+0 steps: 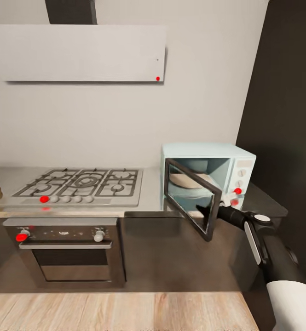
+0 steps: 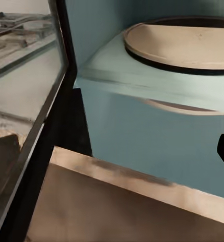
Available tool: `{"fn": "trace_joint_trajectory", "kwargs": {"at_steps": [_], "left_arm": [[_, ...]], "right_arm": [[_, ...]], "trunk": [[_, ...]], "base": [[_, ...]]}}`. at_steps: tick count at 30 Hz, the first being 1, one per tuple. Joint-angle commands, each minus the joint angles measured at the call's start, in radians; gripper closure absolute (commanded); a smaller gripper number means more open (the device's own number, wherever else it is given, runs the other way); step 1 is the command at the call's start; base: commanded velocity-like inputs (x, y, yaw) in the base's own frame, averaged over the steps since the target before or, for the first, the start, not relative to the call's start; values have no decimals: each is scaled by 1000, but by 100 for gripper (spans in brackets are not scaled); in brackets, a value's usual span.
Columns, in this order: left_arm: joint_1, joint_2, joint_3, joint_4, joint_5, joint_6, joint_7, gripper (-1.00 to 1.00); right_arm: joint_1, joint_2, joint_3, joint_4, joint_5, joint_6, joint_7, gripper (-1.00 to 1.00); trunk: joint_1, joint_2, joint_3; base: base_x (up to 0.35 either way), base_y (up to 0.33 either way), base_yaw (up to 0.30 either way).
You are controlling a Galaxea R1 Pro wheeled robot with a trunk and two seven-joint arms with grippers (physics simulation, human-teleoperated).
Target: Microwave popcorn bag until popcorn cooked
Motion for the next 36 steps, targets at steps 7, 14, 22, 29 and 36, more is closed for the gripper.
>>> {"fn": "trace_joint_trajectory", "kwargs": {"at_steps": [7,14,22,29,36], "left_arm": [[0,-2,0,-1,2,-1,1,-100],[0,-2,-1,-1,1,-1,2,-100],[0,0,-1,-1,1,-1,2,-100],[0,0,0,-1,7,-3,2,-100],[0,1,6,-1,14,-3,4,-100]], "right_arm": [[-1,-1,-2,-9,9,7,15,-100],[-1,-2,-2,-9,9,6,20,-100],[-1,-111,-183,-3,9,6,17,-100],[1,-175,-333,622,332,-11,-8,-100],[1,-48,-335,1116,559,-157,-301,-100]], "trunk": [[0,-1,-1],[0,-1,-1],[0,-1,-1],[0,-1,-1],[0,-1,-1]], "base": [[-121,322,0],[-155,294,0],[-99,94,0],[-1,1,0],[0,0,69]]}}
